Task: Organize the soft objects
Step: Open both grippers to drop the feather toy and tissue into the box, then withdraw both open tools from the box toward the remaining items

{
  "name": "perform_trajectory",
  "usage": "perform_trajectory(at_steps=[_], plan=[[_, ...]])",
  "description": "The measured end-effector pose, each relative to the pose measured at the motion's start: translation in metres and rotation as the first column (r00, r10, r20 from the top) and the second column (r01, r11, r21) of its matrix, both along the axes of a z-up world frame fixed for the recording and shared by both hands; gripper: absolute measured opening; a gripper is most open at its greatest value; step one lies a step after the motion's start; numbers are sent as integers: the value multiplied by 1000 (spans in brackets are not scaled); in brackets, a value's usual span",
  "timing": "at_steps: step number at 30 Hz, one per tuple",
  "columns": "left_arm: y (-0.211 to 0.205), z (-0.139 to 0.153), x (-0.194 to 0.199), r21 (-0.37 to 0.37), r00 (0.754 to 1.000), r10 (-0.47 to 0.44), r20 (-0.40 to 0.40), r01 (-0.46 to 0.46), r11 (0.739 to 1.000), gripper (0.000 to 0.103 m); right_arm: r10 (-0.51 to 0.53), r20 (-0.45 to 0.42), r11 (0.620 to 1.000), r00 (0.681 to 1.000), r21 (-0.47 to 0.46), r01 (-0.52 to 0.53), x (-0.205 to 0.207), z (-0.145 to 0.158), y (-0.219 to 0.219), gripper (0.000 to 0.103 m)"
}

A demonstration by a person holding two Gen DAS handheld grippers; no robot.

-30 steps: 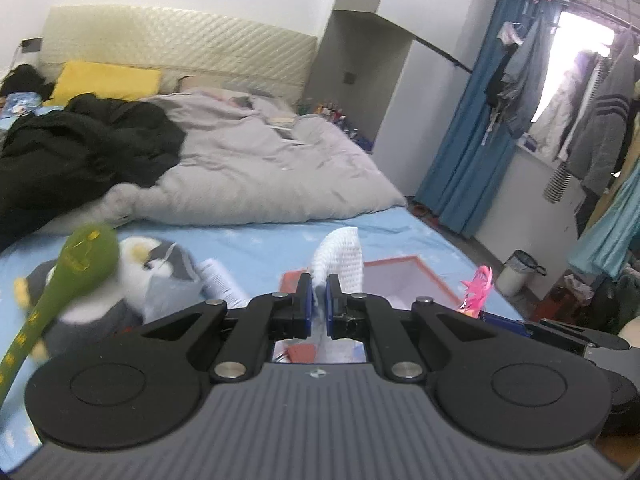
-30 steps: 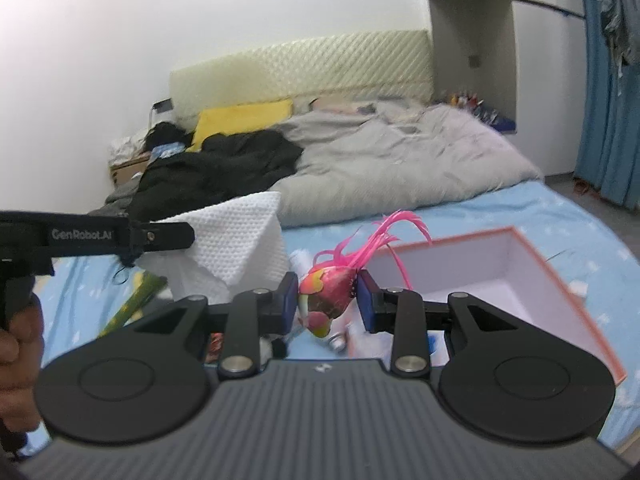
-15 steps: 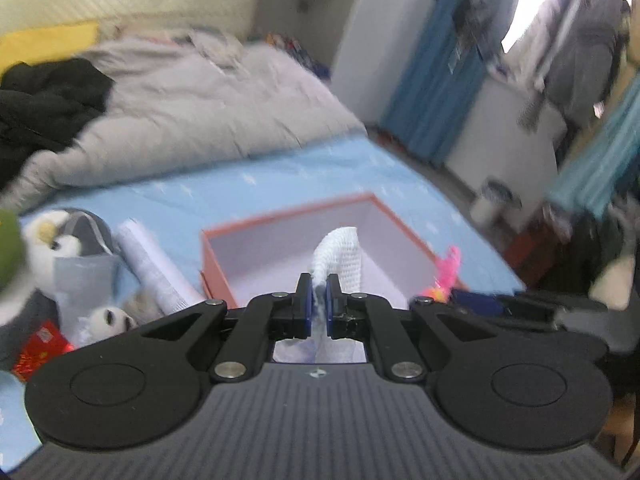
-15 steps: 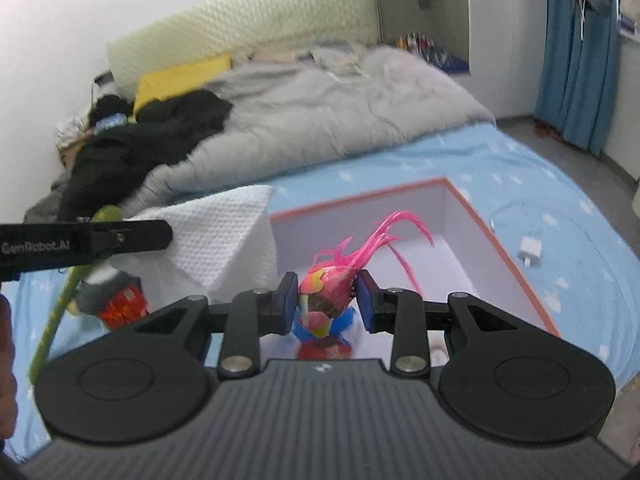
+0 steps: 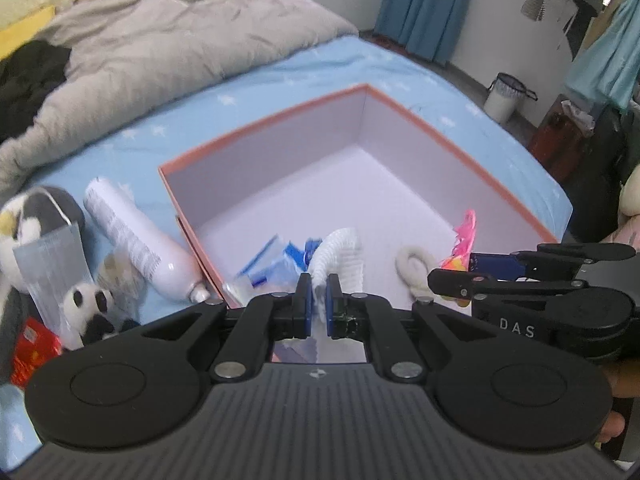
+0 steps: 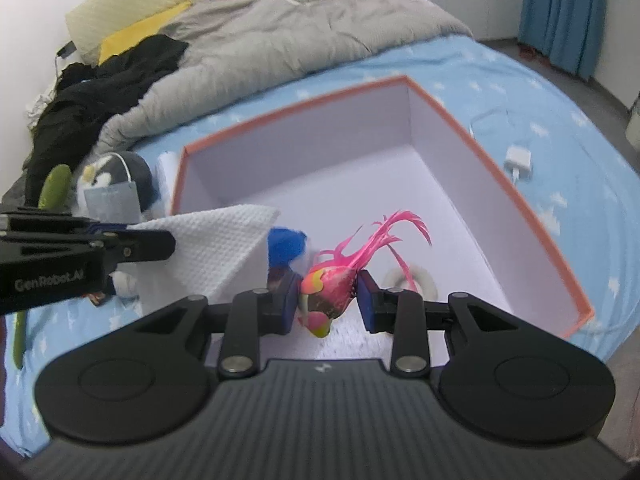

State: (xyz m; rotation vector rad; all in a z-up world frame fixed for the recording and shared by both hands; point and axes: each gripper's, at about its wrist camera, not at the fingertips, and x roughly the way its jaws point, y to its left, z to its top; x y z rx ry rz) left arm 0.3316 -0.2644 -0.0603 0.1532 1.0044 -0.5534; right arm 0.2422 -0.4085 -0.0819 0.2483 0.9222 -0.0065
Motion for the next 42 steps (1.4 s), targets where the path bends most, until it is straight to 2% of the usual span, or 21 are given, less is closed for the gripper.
perform_trajectory(at_steps=[5,6,7,8,9,11,16,20,27,32,42], plan=[[5,-8,5,-17,999,27,-31,-28,999,10,-5,-24,1000,1000,-9,5,-3,-11,-2,37],[6,-7,6,-15,998,39,-41,-40,999,15,-7,-24,1000,1000,-16,6,-3,-12,-2,37],[8,-7,8,-15,997,48,-58,-49,999,31,-9,-25,1000,1000,-15,8,-4,-12,-3,38],[9,-6,10,-22,997,51,-63,-53,998,47,-12,-28,1000,1000,-10,12,-3,-13,-3,45],[12,-4,9,-33,997,56,-51,-58,998,50,-13,-27,1000,1000,0,13,-3,-14,-4,55],[15,0,7,-37,998,61,-26,-62,997,51,-13,-18,1000,1000,5,13,-5,-13,-5,64],[25,17,0,-82,997,77,6,-76,994,51,-32,17,999,999,4,32,-12,-4,-6,64],[32,39,-12,-101,995,71,76,-64,993,51,-41,64,999,997,0,41,-19,10,-5,64],[51,76,-43,-152,979,84,186,-56,987,51,-22,214,999,977,-22,27,-41,55,8,64],[67,94,-69,-168,963,97,250,-55,984,51,0,288,1000,958,-27,8,-58,78,21,64],[118,116,-126,-250,944,179,276,-109,962,51,38,377,999,925,-8,-38,-95,105,52,64]])
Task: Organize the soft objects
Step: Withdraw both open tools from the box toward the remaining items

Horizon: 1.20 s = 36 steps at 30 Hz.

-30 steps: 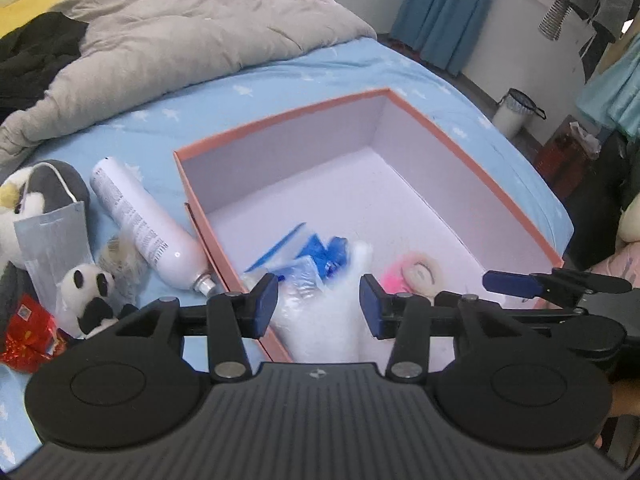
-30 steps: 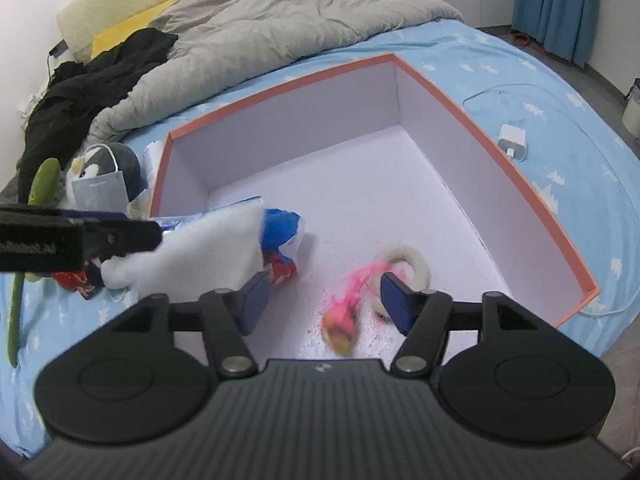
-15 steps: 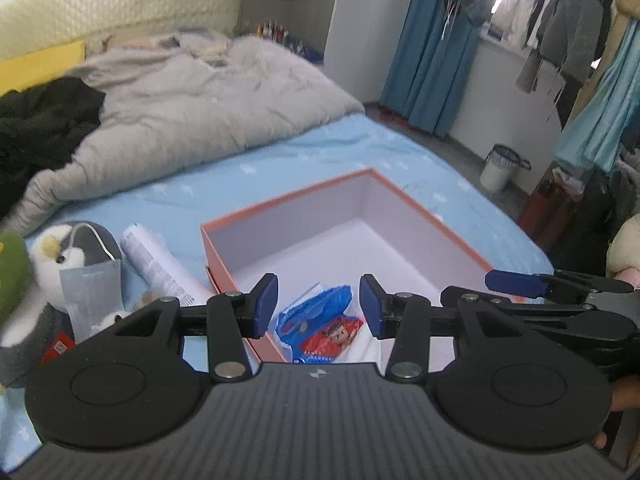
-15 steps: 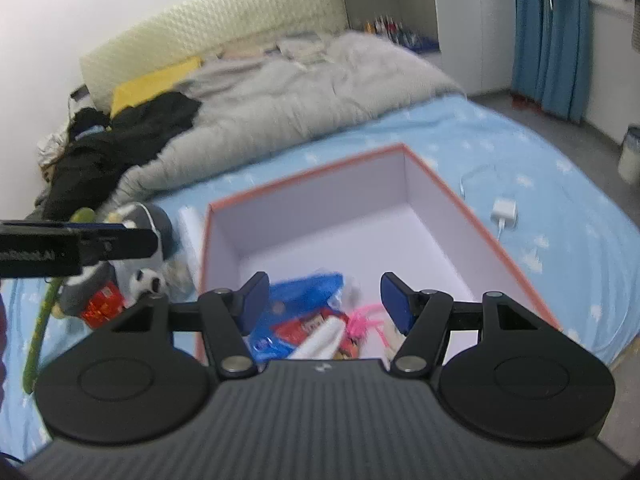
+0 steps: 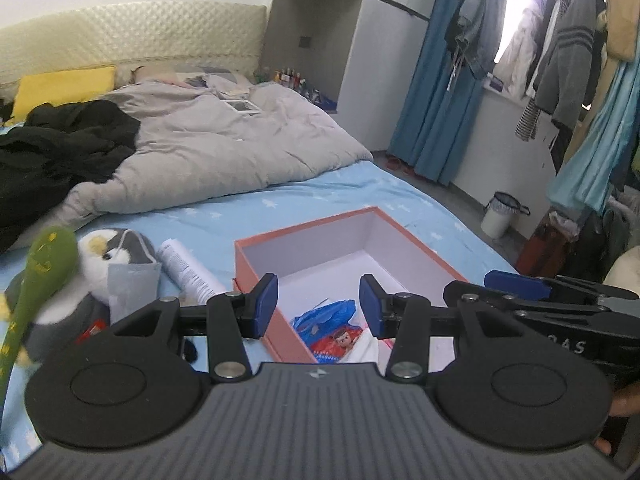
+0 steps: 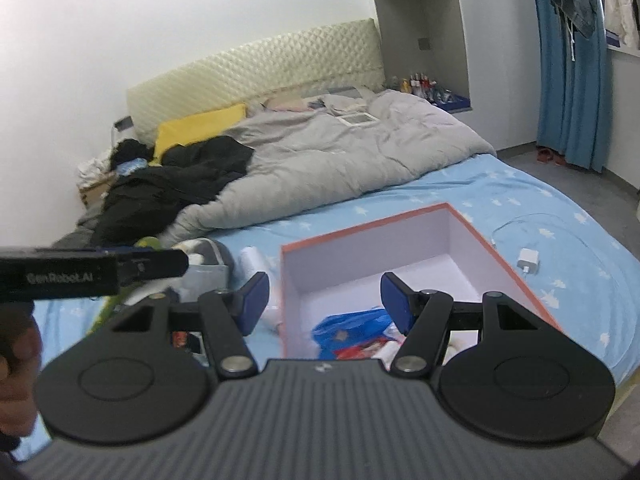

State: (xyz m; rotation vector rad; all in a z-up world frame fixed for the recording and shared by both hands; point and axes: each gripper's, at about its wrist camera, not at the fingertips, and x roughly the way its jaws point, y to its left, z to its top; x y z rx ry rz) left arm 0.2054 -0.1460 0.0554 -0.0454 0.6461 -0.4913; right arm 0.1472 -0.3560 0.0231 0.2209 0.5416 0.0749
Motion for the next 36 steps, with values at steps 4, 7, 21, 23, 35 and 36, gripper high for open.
perform_trajectory(at_steps=[4,7,21,23,35,36], plan=[[23,-2,-21,-18,999,37,-5,-37,999,51,25,30,1000,999,-1,-25,-17,8,16,64],[41,-3,-35,-29,998,67,-11,-67,997,51,45,43,999,998,8,-46,-27,11,25,64],[100,-18,-95,-22,985,173,-6,-173,985,51,105,24,994,994,26,-106,-62,-9,67,64],[109,-23,-103,-21,981,194,-16,-195,981,51,112,11,993,994,32,-113,-67,-14,71,64],[129,-48,-134,20,966,254,-43,-254,967,51,161,-60,987,985,3,-161,-92,-43,104,64],[131,-51,-136,26,965,257,-46,-256,966,51,165,-72,986,984,4,-165,-93,-48,106,64]])
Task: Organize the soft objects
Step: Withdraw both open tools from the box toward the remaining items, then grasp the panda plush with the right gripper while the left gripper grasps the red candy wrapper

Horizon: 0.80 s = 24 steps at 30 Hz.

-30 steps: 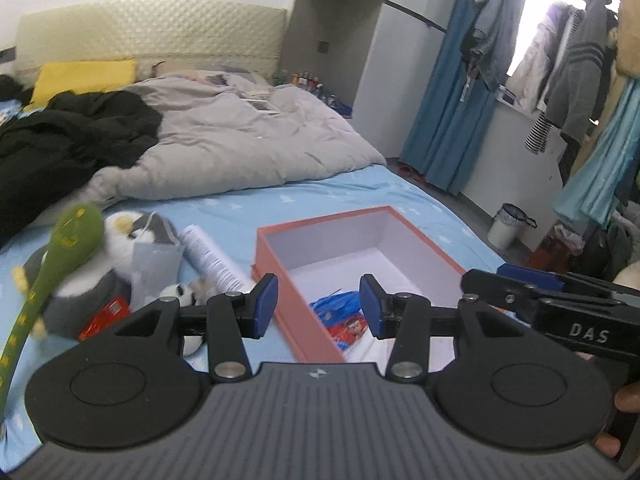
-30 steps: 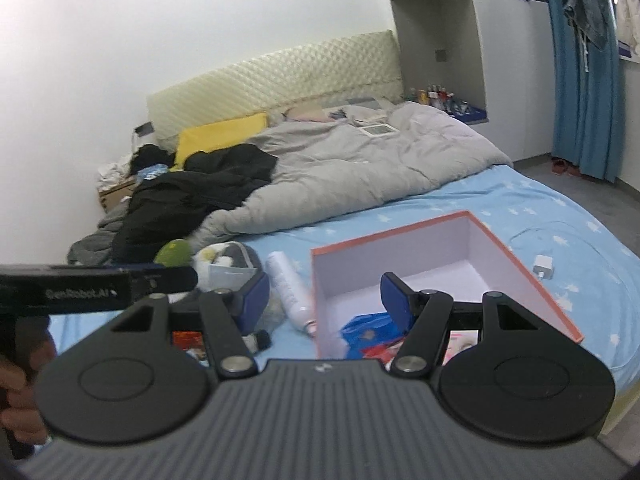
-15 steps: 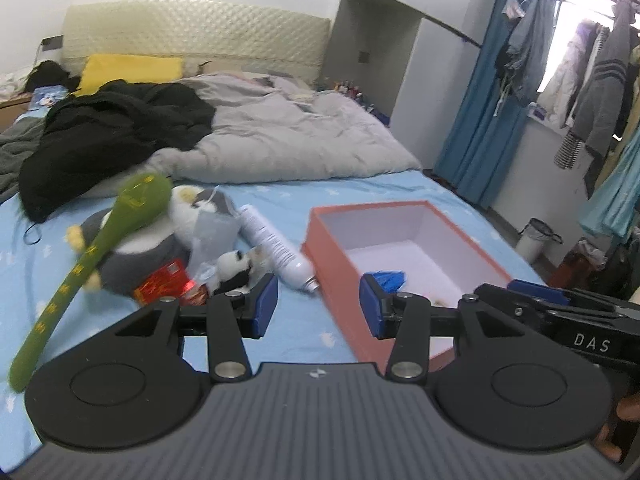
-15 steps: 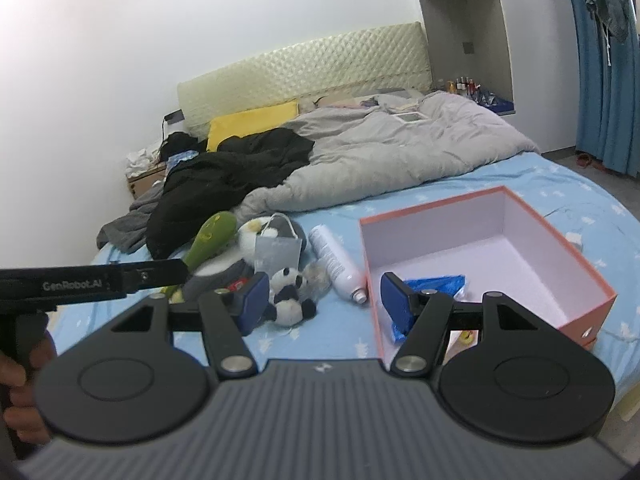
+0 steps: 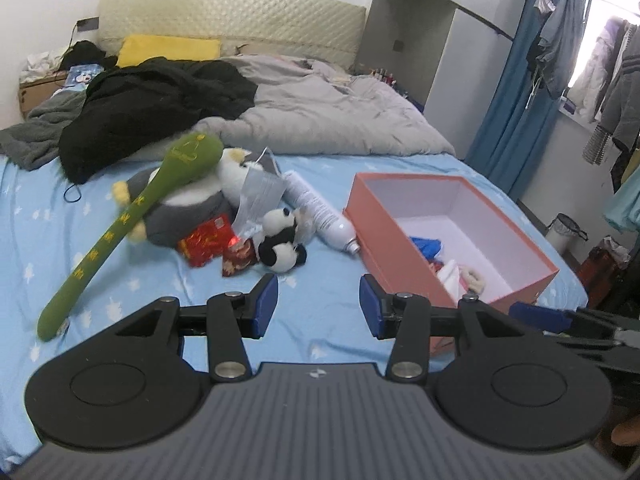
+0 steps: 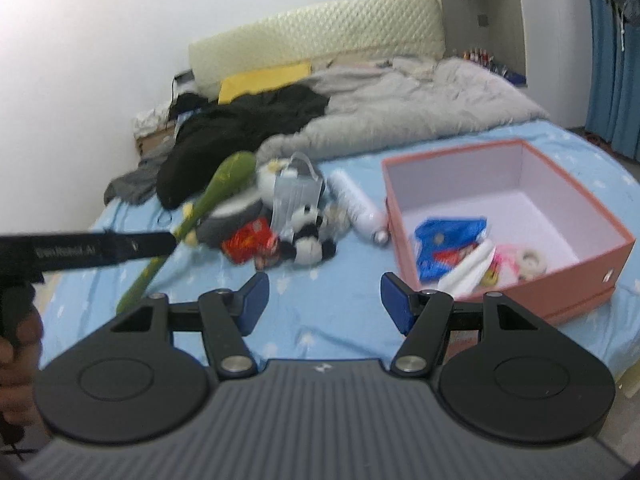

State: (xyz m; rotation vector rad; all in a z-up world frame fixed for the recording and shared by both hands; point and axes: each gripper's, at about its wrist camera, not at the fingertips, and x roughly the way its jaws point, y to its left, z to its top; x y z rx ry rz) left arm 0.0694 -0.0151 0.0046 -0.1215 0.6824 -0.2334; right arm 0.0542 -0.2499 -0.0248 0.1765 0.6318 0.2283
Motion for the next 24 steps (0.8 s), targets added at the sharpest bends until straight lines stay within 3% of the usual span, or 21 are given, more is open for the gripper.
perform_trajectory(at_steps=[11,24], plan=[[17,-29,19,4,997,36,-72,-35,999,52,23,-63,1000,998,-6,-23,7,-22,20,64],[35,-63,77,7,987,50,-150,-49,999,53,28,-118,1000,993,-3,-29,62,-37,34,64]])
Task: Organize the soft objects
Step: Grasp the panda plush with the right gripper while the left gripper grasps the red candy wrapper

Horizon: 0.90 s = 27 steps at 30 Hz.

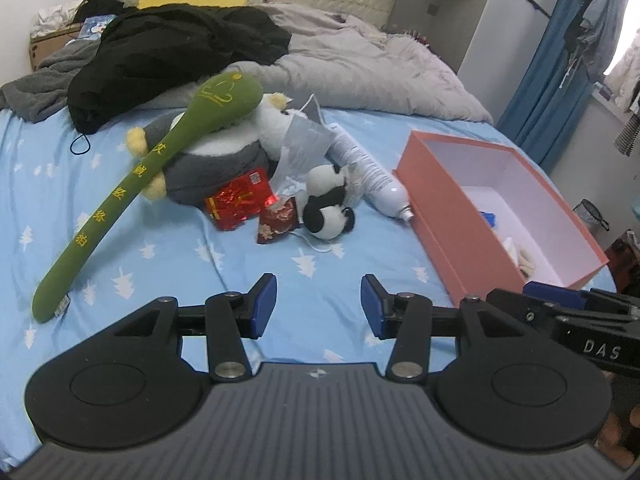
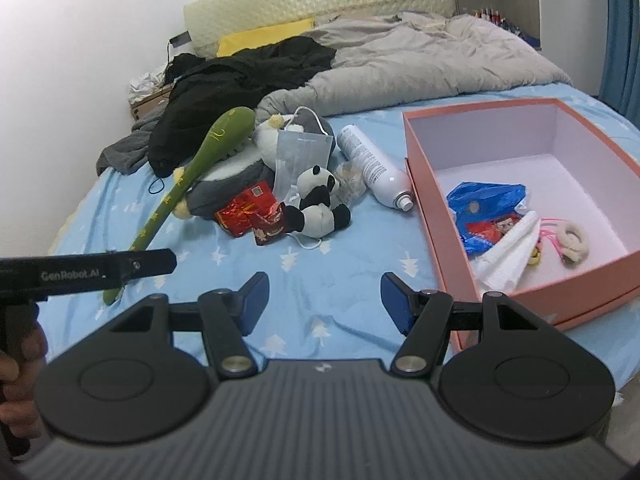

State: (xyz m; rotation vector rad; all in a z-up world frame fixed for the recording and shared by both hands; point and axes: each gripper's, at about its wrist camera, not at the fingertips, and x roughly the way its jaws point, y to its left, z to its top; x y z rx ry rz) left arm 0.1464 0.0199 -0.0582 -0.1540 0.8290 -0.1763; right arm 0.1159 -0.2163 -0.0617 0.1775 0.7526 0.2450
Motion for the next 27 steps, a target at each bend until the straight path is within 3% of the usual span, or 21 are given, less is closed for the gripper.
perform_trajectory(at_steps=[9,21,27], plan=[[18,-40,49,6,997,61,-46,-61,998,53,53,-41,998,998,-14,-54,46,-19,15,64],[39,-99,136,-8,991,100,-83,-101,995,53,126,-135,990,983,-38,-132,138,-57,43,64],[50,-119,169,54,991,121,-54,-118,991,53,130,-171,991,977,-12,-134,182,-79,55,64]])
